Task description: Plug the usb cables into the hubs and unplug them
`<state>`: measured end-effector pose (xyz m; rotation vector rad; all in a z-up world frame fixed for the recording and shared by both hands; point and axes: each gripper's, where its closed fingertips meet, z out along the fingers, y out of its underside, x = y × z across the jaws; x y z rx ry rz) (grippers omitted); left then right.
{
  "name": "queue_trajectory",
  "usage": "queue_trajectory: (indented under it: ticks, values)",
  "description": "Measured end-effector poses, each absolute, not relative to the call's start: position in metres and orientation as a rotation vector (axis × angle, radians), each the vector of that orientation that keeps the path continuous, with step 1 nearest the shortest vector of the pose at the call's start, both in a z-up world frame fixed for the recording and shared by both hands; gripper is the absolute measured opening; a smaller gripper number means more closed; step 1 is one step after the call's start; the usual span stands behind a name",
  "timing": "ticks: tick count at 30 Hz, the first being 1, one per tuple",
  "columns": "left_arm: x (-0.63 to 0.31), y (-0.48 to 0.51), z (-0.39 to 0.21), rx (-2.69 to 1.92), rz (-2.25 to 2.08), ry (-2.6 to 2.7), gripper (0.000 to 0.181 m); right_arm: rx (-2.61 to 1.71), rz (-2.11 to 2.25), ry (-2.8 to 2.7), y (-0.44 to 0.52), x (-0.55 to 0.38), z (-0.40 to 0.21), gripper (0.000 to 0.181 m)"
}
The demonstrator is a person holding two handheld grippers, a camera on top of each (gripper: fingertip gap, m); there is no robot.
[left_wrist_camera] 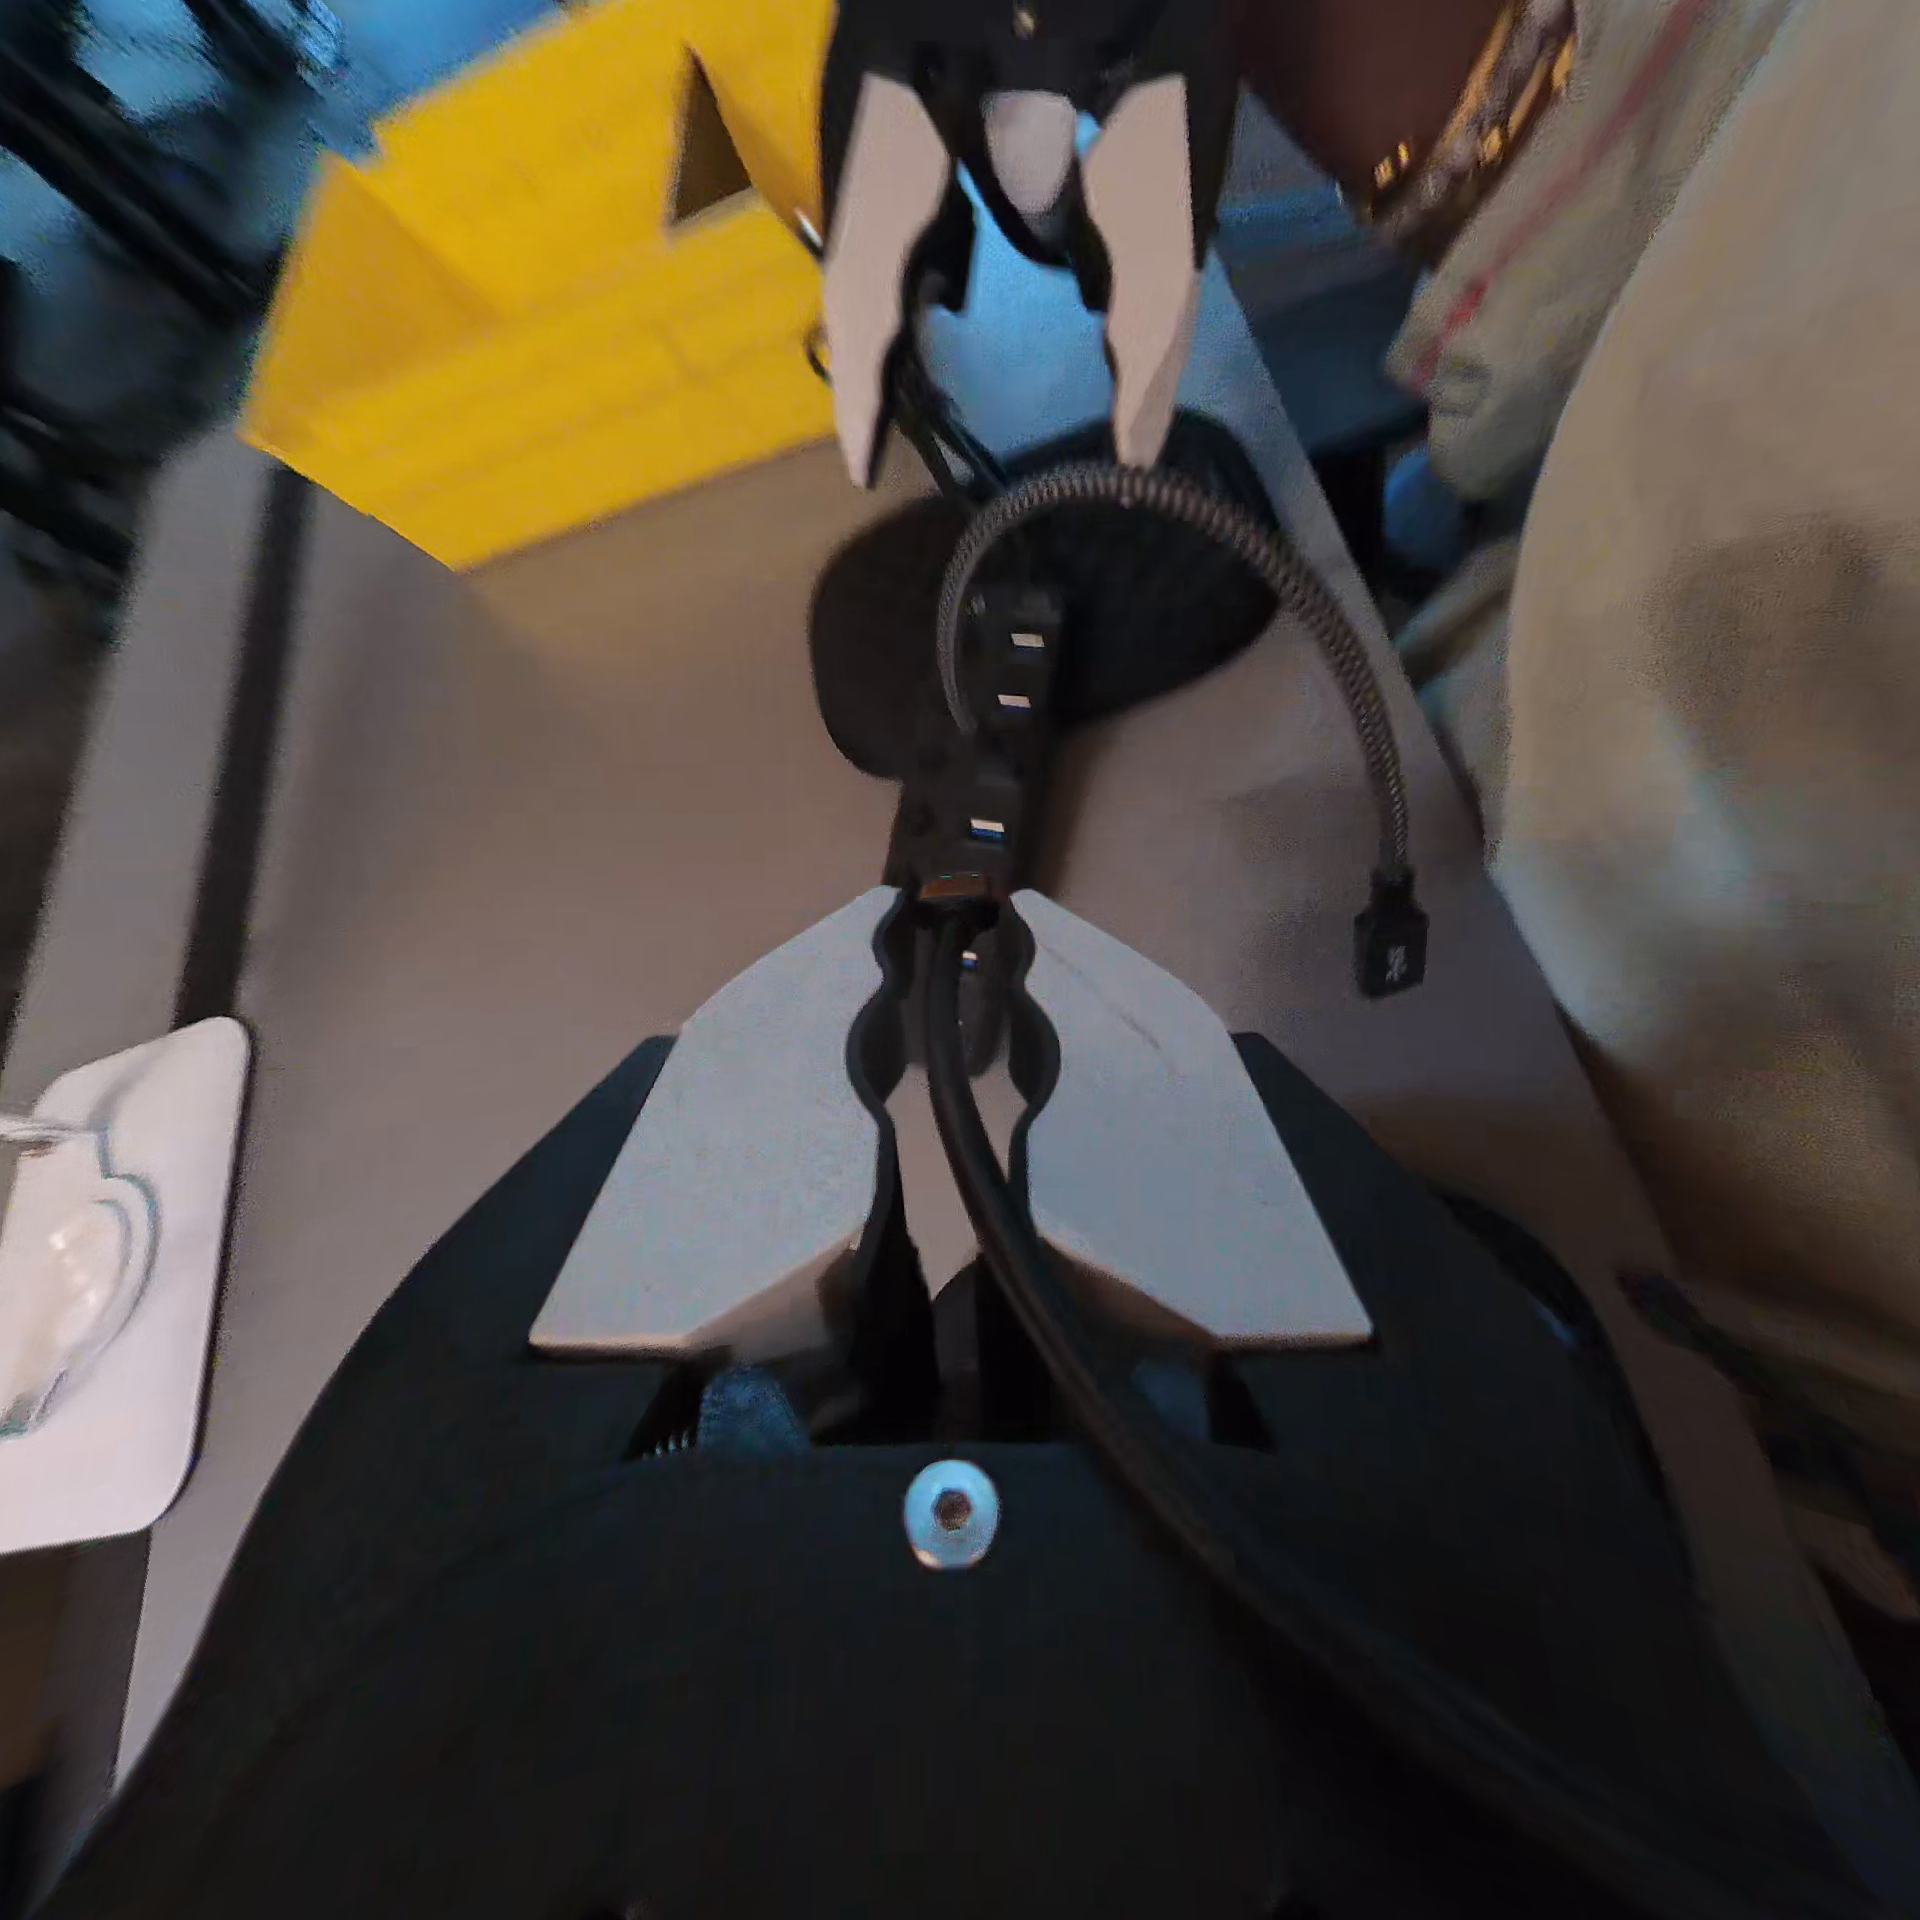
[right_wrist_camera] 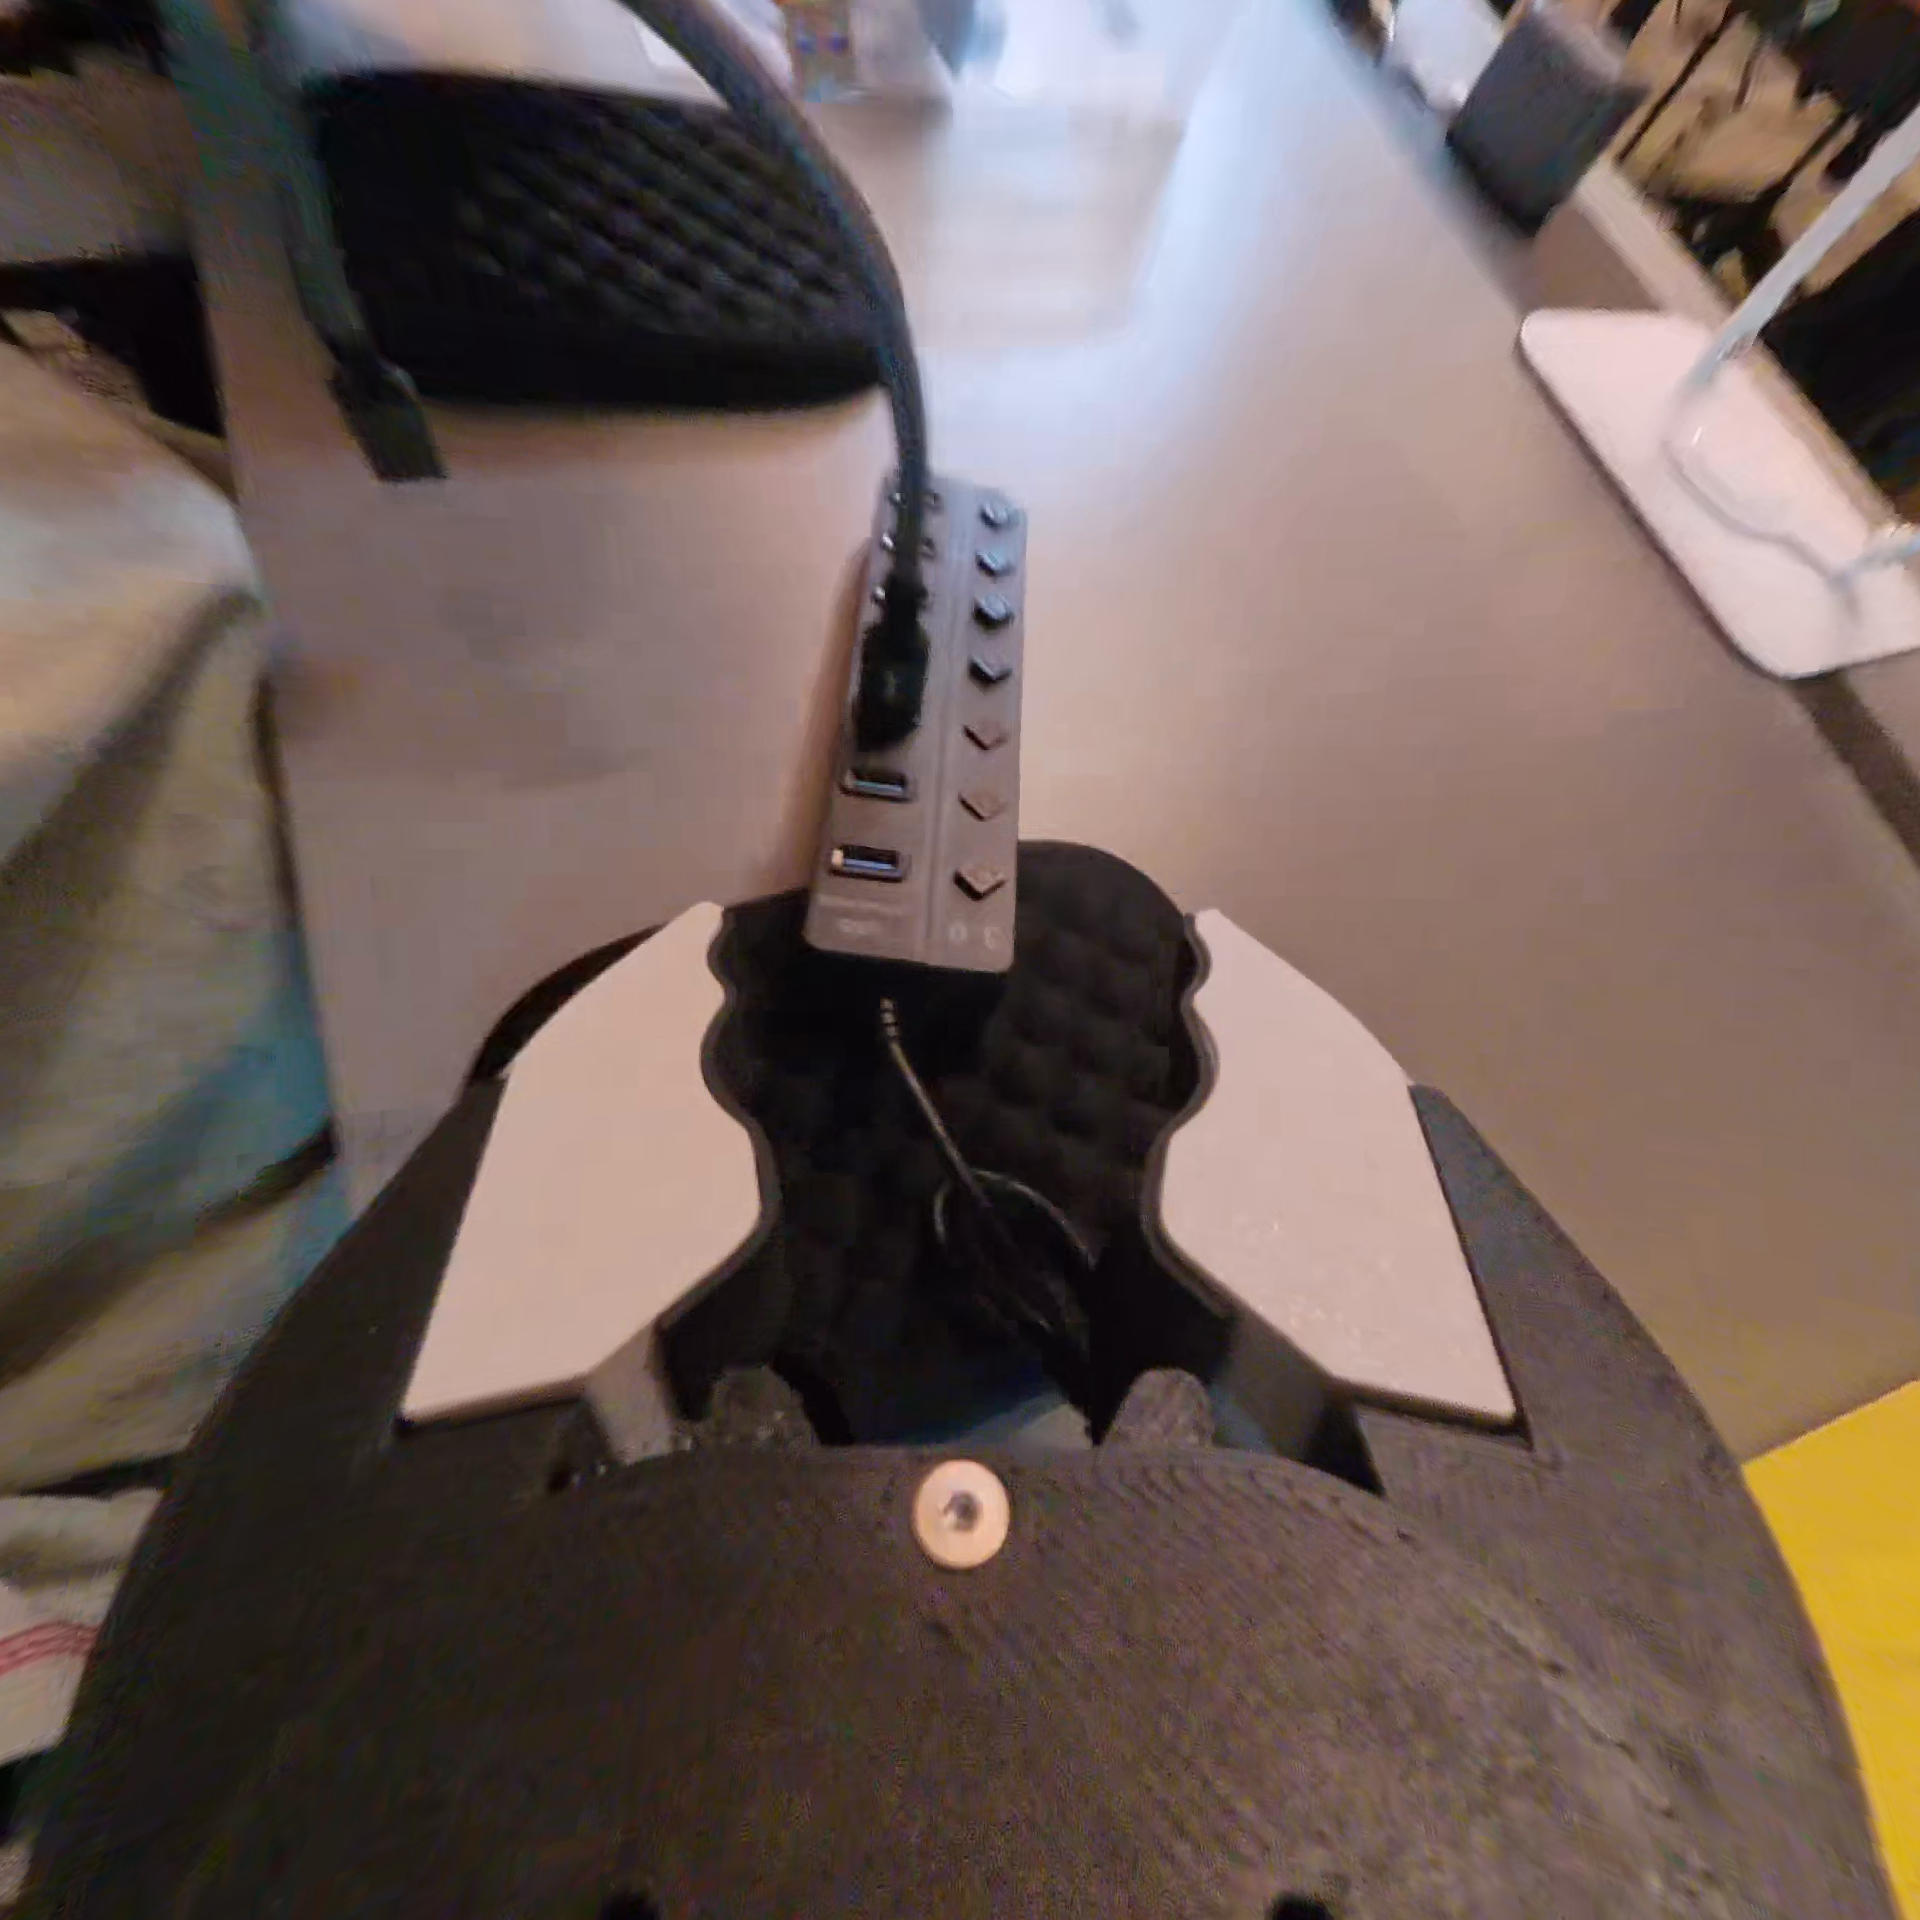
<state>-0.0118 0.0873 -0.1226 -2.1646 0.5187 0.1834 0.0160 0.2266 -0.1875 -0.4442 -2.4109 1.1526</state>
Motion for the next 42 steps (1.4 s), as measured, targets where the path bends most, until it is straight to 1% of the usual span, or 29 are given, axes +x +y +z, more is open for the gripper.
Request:
queue_trajectory:
  ticks: [3,5,6,7,9,10,16,29,42]
  values:
    - [-0.018,0.095,-0.146,-2.296,0.146,0.596,0.015,-0.539,1.135,-2.535,0.22,0.007,-0.217,0.085]
    - [-0.023,0.098,-0.161,-2.366,0.115,0.63,0.015,-0.54,1.069,-2.589,0.218,0.005,-0.234,0.09]
    - [-0.025,0.098,-0.168,-2.4,0.11,0.649,0.015,-0.52,1.06,-2.592,0.215,0.003,-0.237,0.089]
    - [-0.027,0.098,-0.174,-2.431,0.101,0.666,0.015,-0.494,1.09,-2.581,0.21,0.002,-0.236,0.081]
    - [-0.032,0.1,-0.188,-2.482,0.081,0.686,0.015,-0.427,1.111,-2.573,0.205,0.001,-0.235,0.056]
    - [-0.032,0.102,-0.192,-2.494,0.074,0.701,0.015,-0.402,1.112,-2.573,0.204,0.002,-0.235,0.055]
    - [-0.029,0.113,-0.206,-2.491,0.041,0.781,0.015,-0.32,1.128,-2.519,0.202,0.004,-0.223,0.054]
    - [-0.022,0.124,-0.198,-2.36,0.047,0.795,0.015,-0.345,1.145,-2.53,0.202,0.006,-0.22,0.054]
    - [-0.023,0.123,-0.204,-2.447,0.082,0.808,0.015,-0.336,1.197,-2.508,0.199,0.007,-0.214,0.053]
